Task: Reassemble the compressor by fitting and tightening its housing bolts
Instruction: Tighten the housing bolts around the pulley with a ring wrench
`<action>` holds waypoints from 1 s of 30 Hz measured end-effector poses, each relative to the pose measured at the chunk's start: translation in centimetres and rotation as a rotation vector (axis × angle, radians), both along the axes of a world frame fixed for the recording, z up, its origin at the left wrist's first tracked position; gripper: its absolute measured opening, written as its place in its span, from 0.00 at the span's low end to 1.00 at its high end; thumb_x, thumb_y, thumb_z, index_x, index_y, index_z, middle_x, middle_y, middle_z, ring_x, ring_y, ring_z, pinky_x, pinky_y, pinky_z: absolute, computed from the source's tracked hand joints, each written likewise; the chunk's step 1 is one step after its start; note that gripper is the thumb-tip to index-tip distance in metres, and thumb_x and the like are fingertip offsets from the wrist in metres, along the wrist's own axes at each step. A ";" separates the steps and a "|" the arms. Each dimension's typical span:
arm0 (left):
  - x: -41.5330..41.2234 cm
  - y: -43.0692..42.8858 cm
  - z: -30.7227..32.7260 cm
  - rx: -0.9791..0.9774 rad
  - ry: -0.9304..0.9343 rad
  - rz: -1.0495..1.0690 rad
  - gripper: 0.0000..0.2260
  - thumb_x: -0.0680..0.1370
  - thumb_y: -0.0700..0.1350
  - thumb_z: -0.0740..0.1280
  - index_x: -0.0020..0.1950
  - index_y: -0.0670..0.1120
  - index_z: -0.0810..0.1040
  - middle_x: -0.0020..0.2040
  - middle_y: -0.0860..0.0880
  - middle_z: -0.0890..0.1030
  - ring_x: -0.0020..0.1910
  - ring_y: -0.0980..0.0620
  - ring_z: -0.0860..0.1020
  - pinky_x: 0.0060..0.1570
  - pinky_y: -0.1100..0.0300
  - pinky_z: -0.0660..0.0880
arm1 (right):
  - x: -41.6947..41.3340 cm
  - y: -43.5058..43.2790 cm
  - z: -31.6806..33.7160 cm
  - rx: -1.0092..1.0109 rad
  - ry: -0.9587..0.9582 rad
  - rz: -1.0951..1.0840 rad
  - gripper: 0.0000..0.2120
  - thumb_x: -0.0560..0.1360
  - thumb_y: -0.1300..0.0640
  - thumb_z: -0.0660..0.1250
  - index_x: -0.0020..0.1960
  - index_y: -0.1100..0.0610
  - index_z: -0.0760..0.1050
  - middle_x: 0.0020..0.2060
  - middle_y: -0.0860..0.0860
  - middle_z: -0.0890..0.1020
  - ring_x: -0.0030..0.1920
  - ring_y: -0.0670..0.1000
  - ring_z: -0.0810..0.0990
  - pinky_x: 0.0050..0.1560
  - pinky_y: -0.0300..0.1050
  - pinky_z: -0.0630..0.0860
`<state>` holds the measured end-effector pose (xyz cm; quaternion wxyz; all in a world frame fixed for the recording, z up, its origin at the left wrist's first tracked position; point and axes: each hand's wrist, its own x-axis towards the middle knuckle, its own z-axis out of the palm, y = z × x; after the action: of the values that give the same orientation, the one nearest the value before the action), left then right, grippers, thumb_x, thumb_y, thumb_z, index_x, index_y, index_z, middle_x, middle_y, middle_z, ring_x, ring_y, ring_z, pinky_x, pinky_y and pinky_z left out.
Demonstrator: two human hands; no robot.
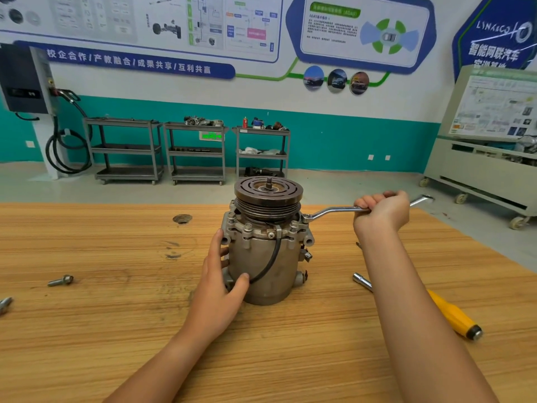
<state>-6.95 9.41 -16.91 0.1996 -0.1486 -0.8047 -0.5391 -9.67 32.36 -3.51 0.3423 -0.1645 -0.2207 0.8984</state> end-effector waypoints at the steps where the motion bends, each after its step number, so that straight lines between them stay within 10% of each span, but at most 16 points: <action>1: 0.0 0.0 0.0 0.001 0.002 -0.001 0.41 0.76 0.45 0.67 0.58 0.82 0.39 0.72 0.54 0.62 0.66 0.59 0.65 0.53 0.66 0.66 | 0.5 -0.3 -0.2 0.010 0.009 -0.052 0.10 0.77 0.62 0.52 0.37 0.57 0.61 0.23 0.48 0.59 0.20 0.46 0.57 0.21 0.35 0.57; 13: 0.2 0.1 0.1 0.013 0.001 -0.015 0.41 0.76 0.44 0.67 0.59 0.82 0.39 0.72 0.54 0.62 0.64 0.61 0.66 0.58 0.61 0.68 | 5.7 -4.6 -3.5 0.330 0.253 -0.415 0.10 0.79 0.63 0.55 0.41 0.54 0.66 0.22 0.44 0.68 0.24 0.45 0.69 0.33 0.41 0.76; 23: 0.4 0.1 0.3 0.019 0.003 -0.035 0.41 0.76 0.44 0.67 0.59 0.81 0.40 0.72 0.53 0.62 0.65 0.58 0.66 0.60 0.58 0.69 | 8.3 -8.6 -6.0 0.712 0.310 -0.414 0.08 0.75 0.61 0.56 0.44 0.54 0.74 0.27 0.42 0.72 0.32 0.43 0.72 0.40 0.35 0.73; 30: 0.3 0.0 0.2 0.002 -0.014 -0.050 0.40 0.76 0.48 0.68 0.61 0.80 0.40 0.72 0.53 0.62 0.65 0.58 0.68 0.58 0.61 0.70 | 8.6 -12.3 -7.6 1.446 0.316 -0.519 0.11 0.75 0.62 0.59 0.48 0.65 0.79 0.40 0.52 0.80 0.44 0.46 0.76 0.46 0.43 0.76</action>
<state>-6.64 9.41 -16.71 0.1805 -0.1647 -0.8016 -0.5456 -1.12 20.09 -11.13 0.5907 0.1827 -0.6539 0.4359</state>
